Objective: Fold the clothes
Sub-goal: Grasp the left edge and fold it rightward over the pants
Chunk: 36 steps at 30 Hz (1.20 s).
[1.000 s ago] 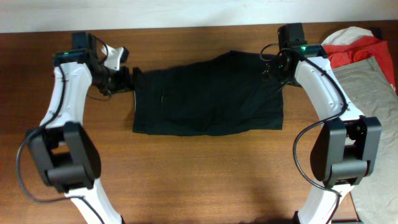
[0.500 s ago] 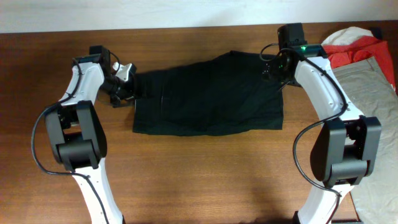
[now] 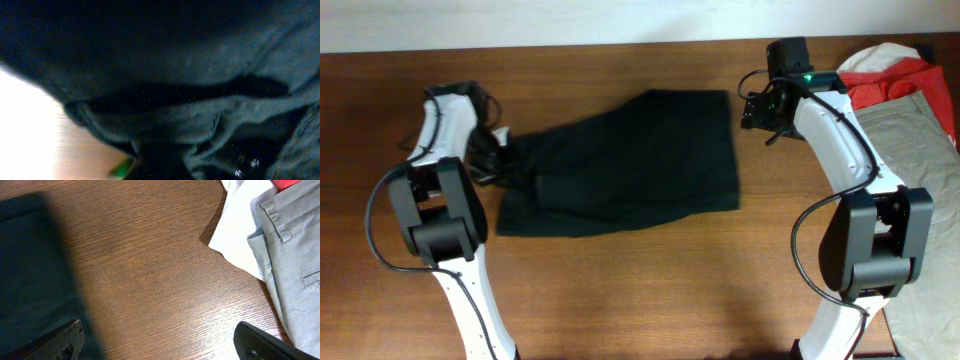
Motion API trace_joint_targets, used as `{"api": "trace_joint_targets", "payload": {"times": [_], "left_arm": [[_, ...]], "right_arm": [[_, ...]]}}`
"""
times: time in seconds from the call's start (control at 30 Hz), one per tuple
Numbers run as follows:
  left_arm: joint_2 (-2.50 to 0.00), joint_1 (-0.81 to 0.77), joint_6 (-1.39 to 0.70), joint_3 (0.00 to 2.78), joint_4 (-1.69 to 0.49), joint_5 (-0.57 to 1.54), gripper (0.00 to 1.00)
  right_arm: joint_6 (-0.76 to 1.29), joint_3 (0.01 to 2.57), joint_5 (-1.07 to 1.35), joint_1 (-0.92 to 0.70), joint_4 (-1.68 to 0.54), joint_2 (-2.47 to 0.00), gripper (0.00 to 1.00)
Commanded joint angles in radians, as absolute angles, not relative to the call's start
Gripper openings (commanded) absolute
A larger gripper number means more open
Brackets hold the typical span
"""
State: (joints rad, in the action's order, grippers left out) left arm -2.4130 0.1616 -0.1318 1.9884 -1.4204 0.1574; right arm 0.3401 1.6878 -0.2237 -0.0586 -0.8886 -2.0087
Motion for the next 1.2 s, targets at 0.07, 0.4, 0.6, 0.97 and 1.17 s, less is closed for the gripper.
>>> {"api": "trace_joint_targets", "payload": {"times": [0.07, 0.4, 0.6, 0.97, 1.17], "left_arm": [[-2.441, 0.224, -0.215, 2.429, -1.689, -0.015, 0.01], [-2.112, -0.079, -0.266, 2.505, -1.68, 0.064, 0.01], [-2.231, -0.27, -0.352, 2.505, -1.477, 0.064, 0.01], [-2.489, -0.487, -0.351, 2.505, -1.297, 0.064, 0.01], [-2.519, -0.551, -0.351, 2.505, -1.268, 0.064, 0.58]], "right_arm": [[0.345, 1.702, -0.241, -0.057, -0.89, -2.004, 0.99], [0.345, 1.702, -0.241, -0.057, -0.89, -2.004, 0.99], [0.345, 1.702, -0.241, -0.057, -0.89, -2.004, 0.99], [0.345, 1.702, -0.241, -0.057, -0.89, -2.004, 0.99], [0.345, 1.702, -0.241, -0.057, -0.89, -2.004, 0.99]]}}
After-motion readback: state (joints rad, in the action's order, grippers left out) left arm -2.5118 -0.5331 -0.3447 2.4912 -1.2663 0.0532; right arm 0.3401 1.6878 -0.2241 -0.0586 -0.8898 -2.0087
